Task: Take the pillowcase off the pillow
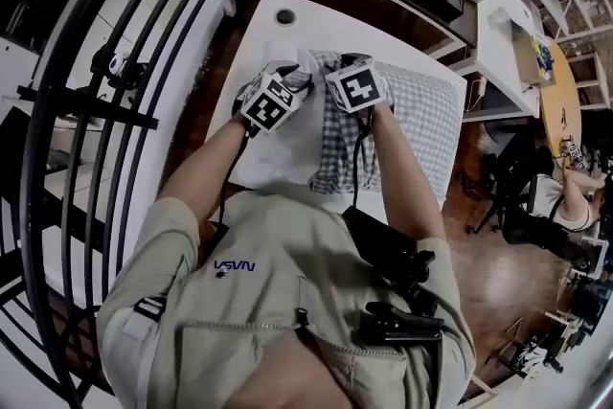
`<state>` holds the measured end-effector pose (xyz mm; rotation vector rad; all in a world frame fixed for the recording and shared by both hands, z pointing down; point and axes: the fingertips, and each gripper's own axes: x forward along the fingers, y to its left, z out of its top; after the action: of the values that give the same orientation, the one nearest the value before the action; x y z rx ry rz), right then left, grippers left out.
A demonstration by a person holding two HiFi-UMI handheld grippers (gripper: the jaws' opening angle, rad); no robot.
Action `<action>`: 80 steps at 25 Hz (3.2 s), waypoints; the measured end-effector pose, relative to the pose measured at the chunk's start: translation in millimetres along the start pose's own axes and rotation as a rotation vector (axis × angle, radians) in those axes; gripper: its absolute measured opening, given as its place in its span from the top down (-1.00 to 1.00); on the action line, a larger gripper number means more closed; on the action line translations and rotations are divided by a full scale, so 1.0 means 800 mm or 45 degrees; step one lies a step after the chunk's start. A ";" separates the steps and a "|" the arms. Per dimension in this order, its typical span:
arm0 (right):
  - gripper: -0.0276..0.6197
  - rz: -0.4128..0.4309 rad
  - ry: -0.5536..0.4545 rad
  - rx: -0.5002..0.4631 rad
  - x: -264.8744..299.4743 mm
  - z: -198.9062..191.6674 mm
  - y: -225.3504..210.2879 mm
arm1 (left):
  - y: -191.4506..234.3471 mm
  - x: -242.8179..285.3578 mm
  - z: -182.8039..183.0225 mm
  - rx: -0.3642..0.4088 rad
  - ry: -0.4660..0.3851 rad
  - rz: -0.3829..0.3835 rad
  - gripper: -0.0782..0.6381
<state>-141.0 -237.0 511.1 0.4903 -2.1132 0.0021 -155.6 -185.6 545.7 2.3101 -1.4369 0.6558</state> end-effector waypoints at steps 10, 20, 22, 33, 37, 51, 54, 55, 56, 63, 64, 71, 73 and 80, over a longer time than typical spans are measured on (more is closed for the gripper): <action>0.87 -0.431 -0.059 0.008 -0.044 0.002 -0.125 | -0.039 -0.123 0.091 0.152 -0.327 0.127 0.74; 0.88 -0.573 -0.023 0.223 -0.094 -0.133 -0.215 | 0.048 -0.133 0.056 -0.325 -0.400 0.222 0.74; 0.88 -0.571 -0.017 0.222 -0.077 -0.147 -0.205 | 0.055 -0.094 0.038 -0.276 -0.321 0.237 0.74; 0.57 -0.523 -0.454 0.488 -0.179 -0.127 -0.100 | 0.028 -0.122 0.063 0.067 -0.389 0.356 0.36; 0.55 -0.394 -0.444 0.535 -0.182 -0.146 0.002 | -0.049 -0.128 0.027 0.201 -0.309 0.155 0.28; 0.74 -0.390 -0.148 0.279 -0.070 -0.183 0.136 | -0.098 -0.060 -0.122 0.602 0.162 0.137 0.69; 0.85 -0.440 -0.251 0.267 -0.115 -0.168 0.121 | -0.086 -0.086 -0.072 0.474 0.047 0.192 0.70; 0.87 -0.471 -0.276 0.266 -0.132 -0.168 0.113 | -0.081 -0.095 -0.058 0.436 0.012 0.213 0.70; 0.87 -0.504 -0.292 0.265 -0.147 -0.172 0.104 | -0.076 -0.103 -0.046 0.402 -0.016 0.233 0.70; 0.87 -0.722 -0.237 0.309 -0.220 -0.263 0.016 | -0.054 -0.140 -0.013 0.253 -0.074 0.264 0.70; 0.88 -0.741 -0.208 0.328 -0.223 -0.283 0.004 | -0.054 -0.142 -0.020 0.214 -0.067 0.268 0.70; 0.88 -0.623 0.001 0.431 -0.163 -0.387 0.009 | -0.087 -0.118 -0.123 -0.027 0.057 0.262 0.71; 0.88 -0.575 0.007 0.455 -0.153 -0.396 0.017 | -0.095 -0.111 -0.141 -0.092 0.058 0.265 0.70; 0.57 -0.467 -0.137 0.582 -0.191 -0.382 0.036 | -0.135 -0.150 -0.100 -0.098 -0.095 0.277 0.43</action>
<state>168.6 -100.7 565.6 1.1671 -2.0961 0.2574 -120.1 -9.0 541.8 2.1592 -1.7334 0.5669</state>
